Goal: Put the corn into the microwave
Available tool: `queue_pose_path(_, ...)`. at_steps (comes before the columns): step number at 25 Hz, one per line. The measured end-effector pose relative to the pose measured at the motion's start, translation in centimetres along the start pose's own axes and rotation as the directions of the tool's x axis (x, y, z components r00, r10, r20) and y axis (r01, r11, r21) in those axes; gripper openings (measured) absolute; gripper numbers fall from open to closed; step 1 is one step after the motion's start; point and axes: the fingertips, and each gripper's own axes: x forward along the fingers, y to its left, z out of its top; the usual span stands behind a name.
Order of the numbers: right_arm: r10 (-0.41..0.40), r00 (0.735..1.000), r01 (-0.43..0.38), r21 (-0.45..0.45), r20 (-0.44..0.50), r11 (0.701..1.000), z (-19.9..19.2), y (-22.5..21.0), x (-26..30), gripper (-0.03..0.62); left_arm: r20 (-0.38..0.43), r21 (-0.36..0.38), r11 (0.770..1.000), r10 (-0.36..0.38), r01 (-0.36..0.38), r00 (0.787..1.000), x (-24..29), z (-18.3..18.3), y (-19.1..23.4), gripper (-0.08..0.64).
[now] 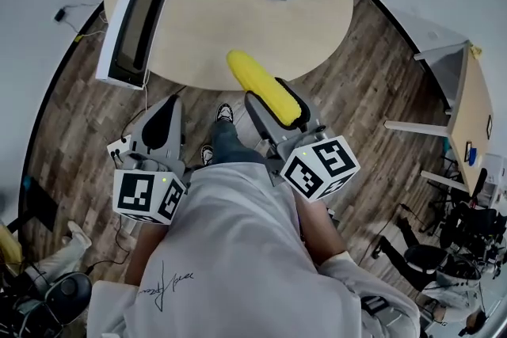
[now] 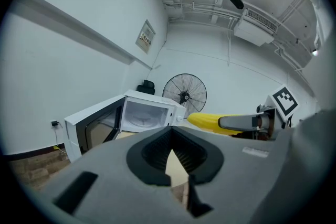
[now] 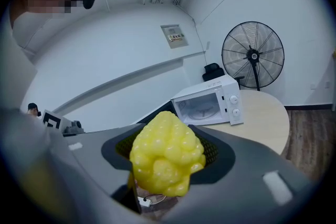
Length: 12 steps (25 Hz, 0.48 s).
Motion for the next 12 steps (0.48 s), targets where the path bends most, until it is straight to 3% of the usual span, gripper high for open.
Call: queue_pose_path(12,0.045,0.999,-0.045,-0.006,0.003,0.999,3.0,-3.3,5.3,0.262,0.021,0.016,1.0,0.018,-0.019,1.0,6.8,3.2,1.8,-0.011)
